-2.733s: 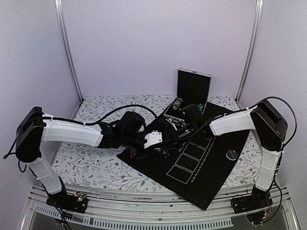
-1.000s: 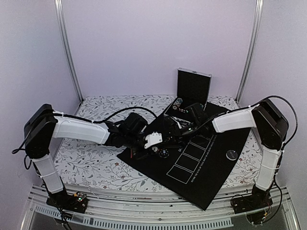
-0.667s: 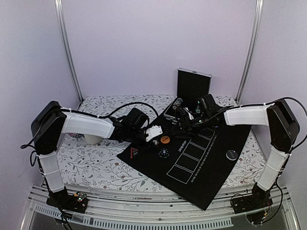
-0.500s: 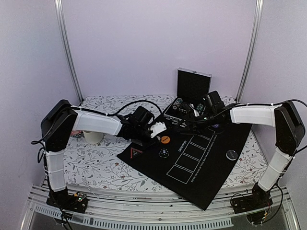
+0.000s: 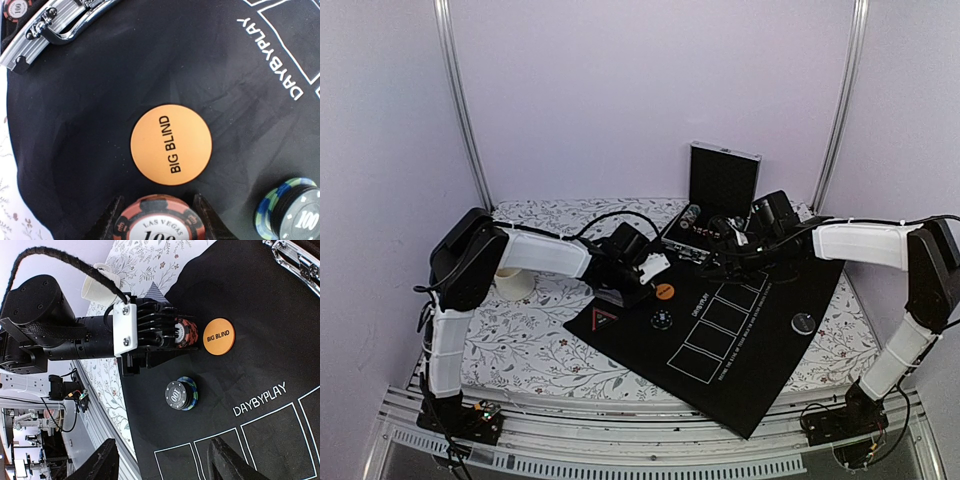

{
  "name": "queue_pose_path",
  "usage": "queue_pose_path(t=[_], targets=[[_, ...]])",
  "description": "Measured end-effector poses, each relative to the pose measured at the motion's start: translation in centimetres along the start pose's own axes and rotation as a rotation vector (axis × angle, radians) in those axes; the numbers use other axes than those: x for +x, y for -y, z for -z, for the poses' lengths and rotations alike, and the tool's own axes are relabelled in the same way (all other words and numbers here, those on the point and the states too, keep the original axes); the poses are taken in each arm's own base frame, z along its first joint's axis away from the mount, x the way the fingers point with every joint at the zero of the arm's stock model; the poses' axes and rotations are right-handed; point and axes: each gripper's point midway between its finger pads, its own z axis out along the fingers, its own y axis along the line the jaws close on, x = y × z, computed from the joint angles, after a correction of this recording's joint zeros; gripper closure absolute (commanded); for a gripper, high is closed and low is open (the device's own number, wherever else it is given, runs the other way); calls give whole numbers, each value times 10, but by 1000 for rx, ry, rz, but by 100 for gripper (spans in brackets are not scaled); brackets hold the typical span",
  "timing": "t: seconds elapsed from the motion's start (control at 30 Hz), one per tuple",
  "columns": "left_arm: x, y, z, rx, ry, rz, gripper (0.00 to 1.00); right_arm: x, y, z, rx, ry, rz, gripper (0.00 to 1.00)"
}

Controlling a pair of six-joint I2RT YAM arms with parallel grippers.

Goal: Distribute texas hold em gaming equipment
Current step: Place the poker chips pile at the big blind area.

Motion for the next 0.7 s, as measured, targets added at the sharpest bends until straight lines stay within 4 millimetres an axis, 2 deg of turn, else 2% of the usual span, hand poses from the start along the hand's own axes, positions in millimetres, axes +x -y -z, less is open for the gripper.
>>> queue_pose_path(t=[0.2, 0.3, 0.53, 0.7], targets=[[1, 0, 0, 6, -3, 6, 98, -1, -1, 2, -1, 4, 11, 37], [1, 1, 0, 9, -2, -1, 86, -1, -1, 2, 0, 4, 13, 38], [0, 4, 0, 25, 3, -34, 66, 0, -1, 2, 0, 2, 15, 38], [0, 6, 0, 40, 5, -52, 58, 2, 1, 2, 7, -5, 11, 37]])
